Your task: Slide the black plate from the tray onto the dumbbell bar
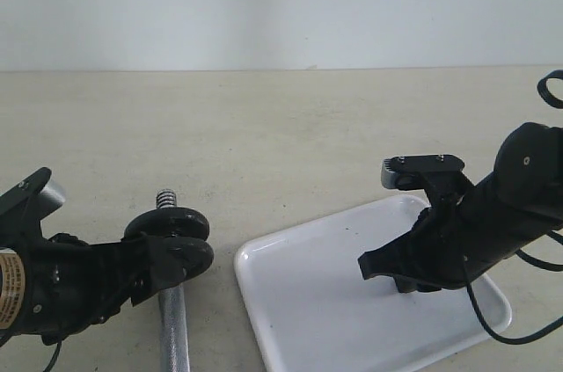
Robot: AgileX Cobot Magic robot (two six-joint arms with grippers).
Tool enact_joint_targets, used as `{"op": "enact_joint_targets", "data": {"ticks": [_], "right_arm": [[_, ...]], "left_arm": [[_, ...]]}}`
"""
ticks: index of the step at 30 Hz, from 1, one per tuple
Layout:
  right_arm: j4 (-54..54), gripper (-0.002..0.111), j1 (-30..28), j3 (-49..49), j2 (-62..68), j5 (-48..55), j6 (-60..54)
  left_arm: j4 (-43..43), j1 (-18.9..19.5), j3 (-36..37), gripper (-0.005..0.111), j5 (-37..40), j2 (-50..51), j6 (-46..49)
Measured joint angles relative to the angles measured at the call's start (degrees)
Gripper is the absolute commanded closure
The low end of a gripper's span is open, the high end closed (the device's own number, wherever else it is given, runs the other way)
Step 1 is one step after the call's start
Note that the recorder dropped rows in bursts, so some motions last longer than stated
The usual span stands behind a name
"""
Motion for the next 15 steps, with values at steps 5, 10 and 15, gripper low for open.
{"op": "enact_joint_targets", "data": {"ticks": [5,10,15], "right_arm": [[0.1,0.106,0.0,0.0,0.0,0.0,0.0],[0.5,0.106,0.0,0.0,0.0,0.0,0.0],[0.6,0.106,0.0,0.0,0.0,0.0,0.0]], "left_arm": [[0.2,0.0,0.0,0.034,0.0,0.0,0.0],[0.2,0.0,0.0,0.034,0.0,0.0,0.0],[0.5,0.0,0.0,0.034,0.0,0.0,0.0]]}}
